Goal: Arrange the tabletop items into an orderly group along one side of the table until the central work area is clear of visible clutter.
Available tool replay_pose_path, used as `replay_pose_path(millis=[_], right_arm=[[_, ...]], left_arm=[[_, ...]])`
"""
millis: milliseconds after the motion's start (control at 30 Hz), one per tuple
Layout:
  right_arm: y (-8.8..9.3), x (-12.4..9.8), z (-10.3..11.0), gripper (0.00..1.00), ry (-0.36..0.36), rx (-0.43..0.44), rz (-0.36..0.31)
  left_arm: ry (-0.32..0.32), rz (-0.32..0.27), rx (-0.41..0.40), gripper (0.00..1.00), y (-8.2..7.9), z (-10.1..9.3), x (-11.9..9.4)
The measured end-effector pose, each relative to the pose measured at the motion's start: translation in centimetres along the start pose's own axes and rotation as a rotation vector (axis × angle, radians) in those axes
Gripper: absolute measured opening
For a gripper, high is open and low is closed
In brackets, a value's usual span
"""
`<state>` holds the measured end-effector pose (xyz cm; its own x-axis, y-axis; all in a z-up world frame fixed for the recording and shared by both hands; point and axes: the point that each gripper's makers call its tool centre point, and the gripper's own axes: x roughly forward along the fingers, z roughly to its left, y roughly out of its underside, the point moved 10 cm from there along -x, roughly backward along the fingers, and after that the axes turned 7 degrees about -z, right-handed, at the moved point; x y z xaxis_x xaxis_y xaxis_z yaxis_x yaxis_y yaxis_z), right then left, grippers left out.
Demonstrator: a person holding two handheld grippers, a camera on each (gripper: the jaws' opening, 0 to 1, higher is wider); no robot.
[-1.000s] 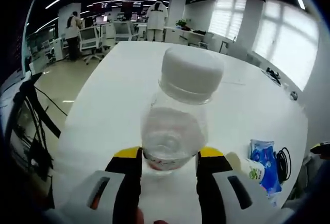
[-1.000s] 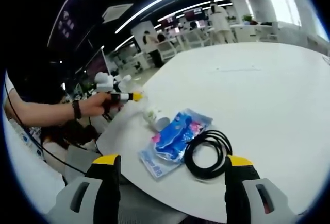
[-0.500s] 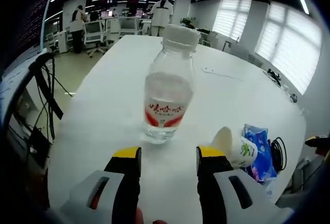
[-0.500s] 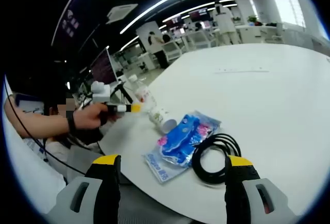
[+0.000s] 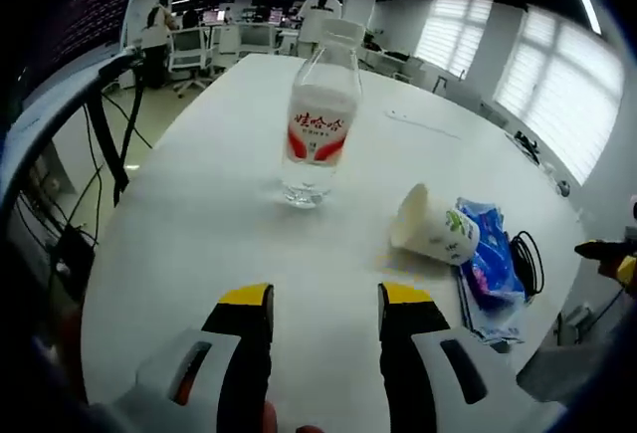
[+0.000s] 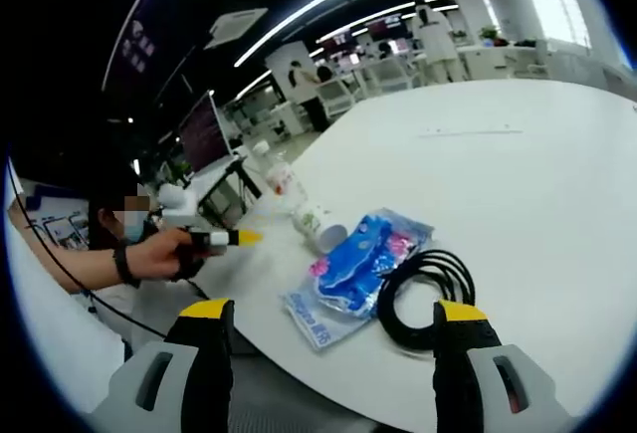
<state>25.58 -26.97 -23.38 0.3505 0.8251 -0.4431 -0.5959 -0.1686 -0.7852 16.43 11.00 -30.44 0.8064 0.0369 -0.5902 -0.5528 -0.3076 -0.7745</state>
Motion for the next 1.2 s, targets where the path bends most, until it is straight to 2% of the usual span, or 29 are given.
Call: replay_pose_path(millis=[267,567,867,1200], right_arm=[[0.3,0.3,0.1,0.83,-0.013,0.008,0.002],[0.7,1.2,0.2,0.83,-0.037,0.013,0.026],[1.0,2.6,0.8,0.82,-0.073,-0.002,0.055],[1.3,3.5,1.9,0.82,-0.112,-0.024,0.088]], left_arm=[[0.002,0.007,-0.002,0.41,1.8,0.1,-1.9],[0.000,-0.019,-0.024,0.40,2.8,0.2,-4.0],[-0.006,-0.044,-0.034,0.40,2.6,-0.6,-5.6],[0.012,-0.075,-0.032,0.38,2.6,-1.2,-6.2]])
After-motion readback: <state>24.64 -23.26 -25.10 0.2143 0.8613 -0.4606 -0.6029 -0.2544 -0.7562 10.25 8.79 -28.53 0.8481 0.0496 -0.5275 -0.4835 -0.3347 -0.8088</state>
